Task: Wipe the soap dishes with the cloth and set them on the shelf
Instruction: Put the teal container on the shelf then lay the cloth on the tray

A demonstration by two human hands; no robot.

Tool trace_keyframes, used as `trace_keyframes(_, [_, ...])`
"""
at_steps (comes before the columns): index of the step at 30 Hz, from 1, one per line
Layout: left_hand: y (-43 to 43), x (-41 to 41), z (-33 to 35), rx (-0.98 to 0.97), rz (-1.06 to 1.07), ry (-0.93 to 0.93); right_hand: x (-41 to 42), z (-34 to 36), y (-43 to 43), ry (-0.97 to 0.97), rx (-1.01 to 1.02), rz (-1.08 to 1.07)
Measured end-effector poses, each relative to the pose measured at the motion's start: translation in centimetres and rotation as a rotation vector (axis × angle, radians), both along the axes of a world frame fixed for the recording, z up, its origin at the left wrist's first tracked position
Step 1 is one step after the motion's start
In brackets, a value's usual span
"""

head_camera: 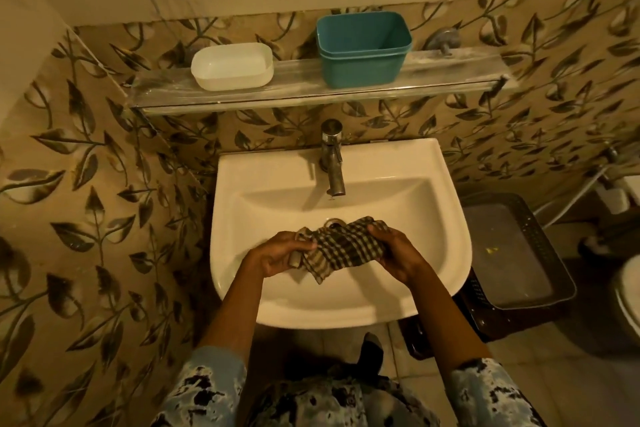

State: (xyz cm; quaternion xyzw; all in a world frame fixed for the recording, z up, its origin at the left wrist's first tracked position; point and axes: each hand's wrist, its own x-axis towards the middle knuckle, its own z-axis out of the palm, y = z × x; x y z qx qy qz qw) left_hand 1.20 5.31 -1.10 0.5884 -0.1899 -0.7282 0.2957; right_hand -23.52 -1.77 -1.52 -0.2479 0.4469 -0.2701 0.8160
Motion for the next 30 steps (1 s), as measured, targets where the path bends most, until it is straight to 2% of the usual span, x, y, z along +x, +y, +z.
trace_keyframes(3, [-0.5, -1.2, 0.5, -0.106, 0.143, 0.127, -1.0, 0.7, 0.2, -0.095, -0.075, -0.095])
trace_keyframes(7, [-0.9, -4.2, 0.8, -0.209, 0.365, 0.504, -2.5, 1.2, 0.9, -0.327, -0.096, -0.242])
trace_keyframes(10, [-0.7, -7.6, -0.1, -0.149, 0.430, 0.640, -3.2, 0.6, 2.0, -0.227, -0.067, -0.268])
trace_keyframes(12, [-0.9, -9.0, -0.4, -0.100, 0.433, 0.597, -3.8, 0.4, 2.4, -0.166, -0.063, -0.287])
trace_keyframes(17, [-2.5, -9.5, -0.2, -0.064, 0.284, 0.397, -5.3, 1.4, 2.3, -0.125, -0.066, -0.334])
trace_keyframes(21, [-3.9, -9.7, 1.1, -0.104, 0.134, 0.247, -7.0, 2.1, 2.2, -0.138, -0.045, -0.375])
trace_keyframes(25, [-5.7, -10.0, 2.6, -0.133, -0.043, 0.217, -8.7, 3.2, 2.4, -0.199, -0.009, -0.371])
trace_keyframes(30, [-8.3, -11.8, 4.7, -0.180, -0.212, 0.228, -10.3, 4.4, 2.7, -0.068, -0.034, -0.477])
